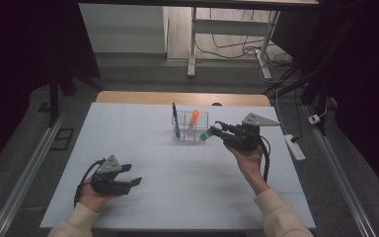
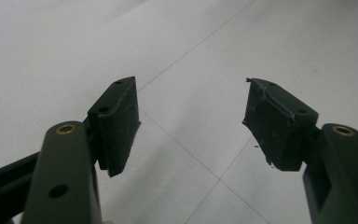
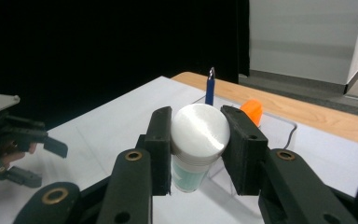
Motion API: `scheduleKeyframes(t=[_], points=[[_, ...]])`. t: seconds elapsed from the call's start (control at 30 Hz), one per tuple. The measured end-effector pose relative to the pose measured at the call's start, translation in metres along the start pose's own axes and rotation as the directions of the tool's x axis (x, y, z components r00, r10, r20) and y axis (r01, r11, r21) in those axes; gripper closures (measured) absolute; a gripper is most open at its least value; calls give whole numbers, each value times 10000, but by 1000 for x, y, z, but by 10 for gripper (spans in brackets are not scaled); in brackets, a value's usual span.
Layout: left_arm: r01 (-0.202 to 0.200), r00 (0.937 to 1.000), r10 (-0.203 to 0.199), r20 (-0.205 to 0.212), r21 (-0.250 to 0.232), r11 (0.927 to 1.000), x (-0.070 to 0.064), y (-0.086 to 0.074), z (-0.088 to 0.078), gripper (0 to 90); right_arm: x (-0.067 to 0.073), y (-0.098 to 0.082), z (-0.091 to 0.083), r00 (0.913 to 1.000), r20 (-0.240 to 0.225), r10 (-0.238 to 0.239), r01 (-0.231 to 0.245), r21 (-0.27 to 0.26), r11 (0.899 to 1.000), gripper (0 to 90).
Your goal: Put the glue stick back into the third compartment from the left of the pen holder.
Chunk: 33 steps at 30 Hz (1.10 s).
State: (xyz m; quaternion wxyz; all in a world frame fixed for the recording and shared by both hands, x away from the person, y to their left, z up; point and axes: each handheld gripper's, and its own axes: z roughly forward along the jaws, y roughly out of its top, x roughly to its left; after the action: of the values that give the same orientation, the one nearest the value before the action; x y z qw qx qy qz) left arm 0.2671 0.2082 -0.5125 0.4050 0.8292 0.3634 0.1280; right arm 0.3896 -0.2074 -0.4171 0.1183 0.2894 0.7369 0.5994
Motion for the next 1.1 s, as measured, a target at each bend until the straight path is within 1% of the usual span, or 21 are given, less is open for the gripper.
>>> scheduleKeyframes(t=[0.07, 0.23, 0.37, 0.4, 0.53, 0.7, 0.97, 1.0, 1.03, 1.07, 1.1], points=[[11, 10000, -11, 14, 27, 10000, 1, 0, 0, 351, -2, 4, 1, 10000, 87, 9, -9, -4, 10000, 643], [12, 10000, -13, 43, 46, 10000, 0, -1, 1, 350, -12, 15, 7, 9988, 499, 25, -25, 2, 10000, 642], [16, 10000, -16, 64, 81, 10000, 1, -1, 1, 350, -22, 21, 15, 9961, 885, 59, -70, 120, 9999, 642], [9, 10000, -10, 71, 104, 9999, 1, -1, 2, 350, -25, 22, 18, 9952, 972, 131, -144, 123, 9998, 643], [-20, 10000, 18, 59, 224, 9997, 0, -2, 4, 348, -33, 26, 29, 9927, 1185, 203, -236, 265, 9994, 642], [-133, 9999, 130, 103, 323, 9994, -1, -2, 5, 346, -40, 26, 41, 9891, 1446, 273, -335, 407, 9986, 642], [-119, 9998, 113, 150, 363, 9993, 0, -3, 6, 346, -46, 21, 57, 9857, 1675, 185, -315, 755, 9966, 638], [-121, 9998, 115, 147, 369, 9992, 0, -3, 6, 346, -46, 20, 58, 9857, 1676, 191, -327, 785, 9964, 632], [-103, 9999, 98, 141, 371, 9993, 1, -3, 6, 346, -47, 19, 60, 9857, 1678, 175, -323, 860, 9958, 589], [-92, 9999, 87, 137, 371, 9993, 1, -3, 6, 346, -48, 18, 61, 9855, 1681, 214, -361, 850, 9957, 528], [-86, 9999, 81, 138, 356, 9993, 1, -3, 6, 346, -48, 18, 61, 9841, 1762, 218, -376, 866, 9955, 486]])
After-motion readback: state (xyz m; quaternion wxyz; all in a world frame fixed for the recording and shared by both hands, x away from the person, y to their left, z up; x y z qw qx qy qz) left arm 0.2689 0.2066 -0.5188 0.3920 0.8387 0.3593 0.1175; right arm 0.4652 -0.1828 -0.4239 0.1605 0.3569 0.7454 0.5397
